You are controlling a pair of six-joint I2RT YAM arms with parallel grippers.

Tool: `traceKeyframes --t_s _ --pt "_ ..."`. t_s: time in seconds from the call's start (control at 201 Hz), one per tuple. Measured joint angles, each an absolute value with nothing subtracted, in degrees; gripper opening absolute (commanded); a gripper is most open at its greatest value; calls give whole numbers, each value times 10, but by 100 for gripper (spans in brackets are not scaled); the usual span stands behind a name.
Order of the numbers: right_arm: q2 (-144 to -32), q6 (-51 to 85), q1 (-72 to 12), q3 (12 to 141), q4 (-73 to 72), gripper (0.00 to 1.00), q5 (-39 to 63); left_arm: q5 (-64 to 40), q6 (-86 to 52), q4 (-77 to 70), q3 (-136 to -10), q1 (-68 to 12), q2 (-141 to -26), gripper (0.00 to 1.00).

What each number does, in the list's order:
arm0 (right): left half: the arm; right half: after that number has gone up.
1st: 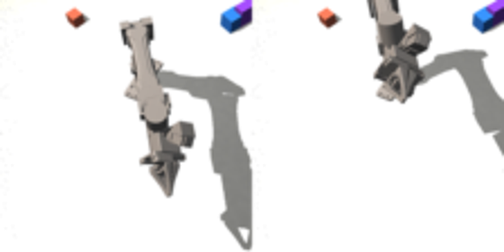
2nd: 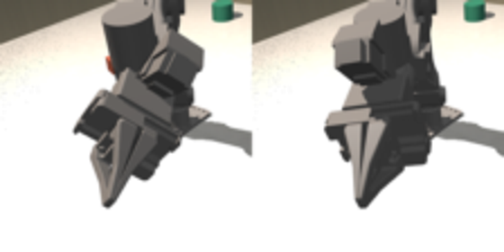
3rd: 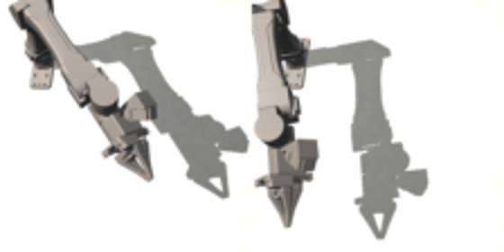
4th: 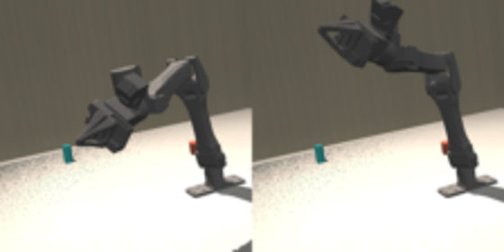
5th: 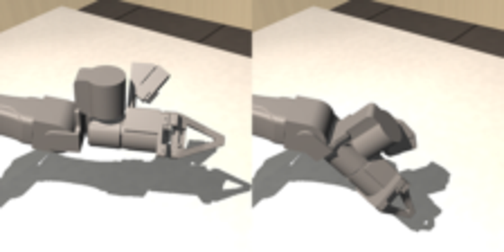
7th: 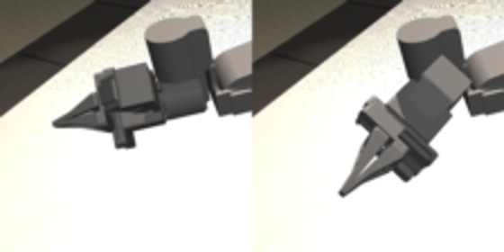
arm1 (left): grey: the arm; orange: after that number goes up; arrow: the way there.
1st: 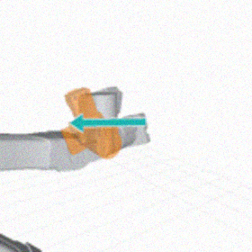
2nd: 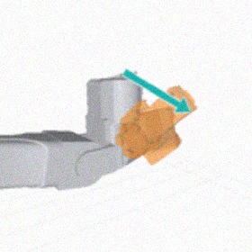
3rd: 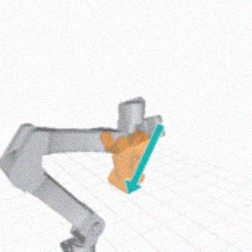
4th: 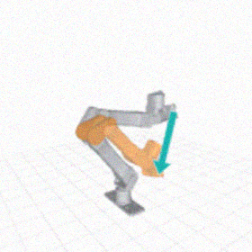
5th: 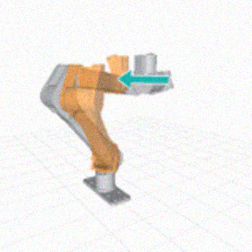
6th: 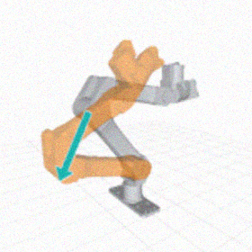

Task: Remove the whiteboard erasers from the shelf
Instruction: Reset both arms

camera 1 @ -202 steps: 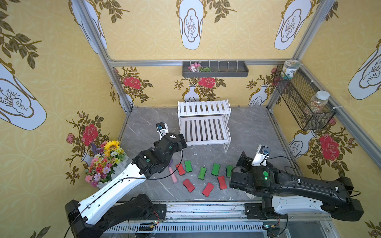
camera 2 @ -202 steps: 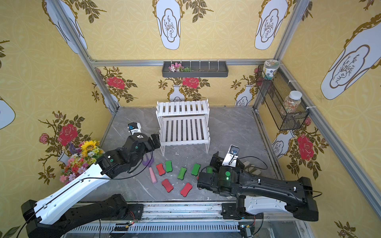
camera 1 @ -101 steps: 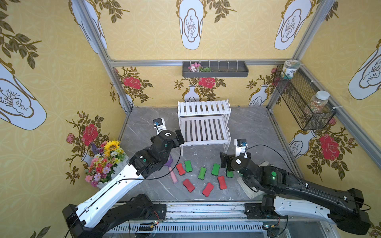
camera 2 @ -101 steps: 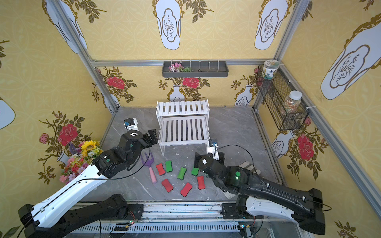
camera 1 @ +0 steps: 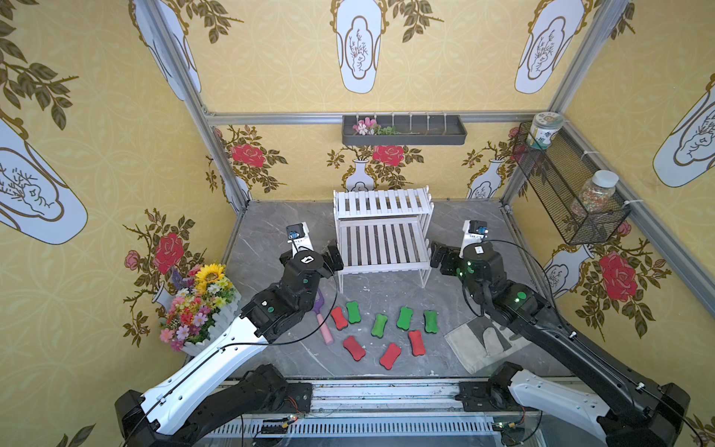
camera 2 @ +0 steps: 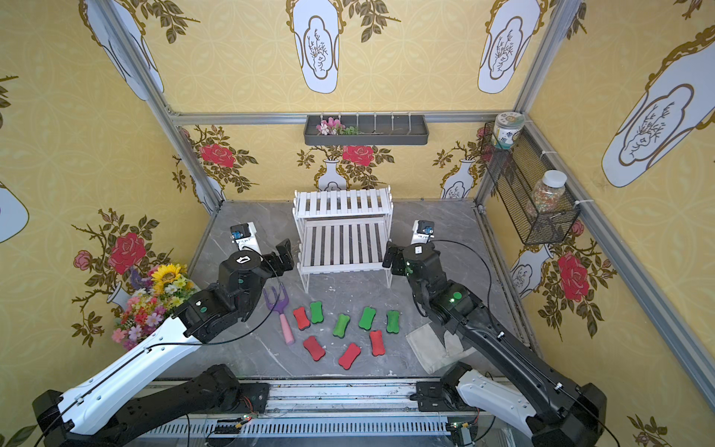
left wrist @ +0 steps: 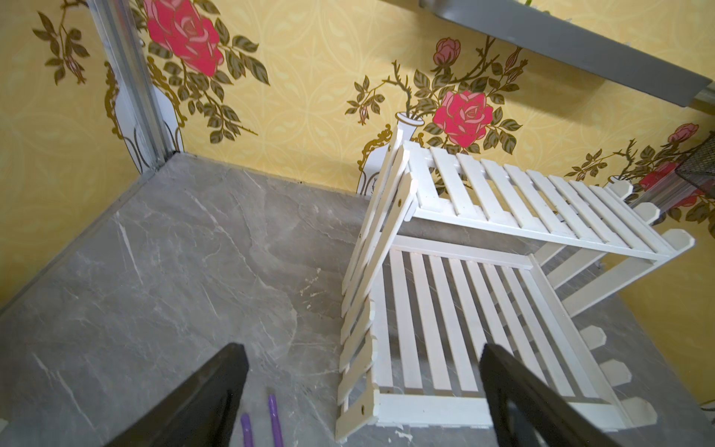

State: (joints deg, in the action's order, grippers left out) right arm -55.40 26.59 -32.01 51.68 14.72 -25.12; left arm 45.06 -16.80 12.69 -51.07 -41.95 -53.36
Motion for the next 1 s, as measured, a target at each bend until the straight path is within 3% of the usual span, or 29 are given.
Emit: traceKeyframes --t_s 0.219,0.542,0.816,0.995 --pt "-540 285 -195 495 147 97 -195 468 -37 -39 -466 -350 -548 100" --pt "-519 287 -179 485 150 97 -179 385 19 -200 -351 -154 -658 100" --pt "-508 287 -178 475 155 97 -168 361 47 -354 -258 -111 -775 99" --pt "-498 287 -178 469 166 97 -166 336 49 -399 -252 -101 -784 99"
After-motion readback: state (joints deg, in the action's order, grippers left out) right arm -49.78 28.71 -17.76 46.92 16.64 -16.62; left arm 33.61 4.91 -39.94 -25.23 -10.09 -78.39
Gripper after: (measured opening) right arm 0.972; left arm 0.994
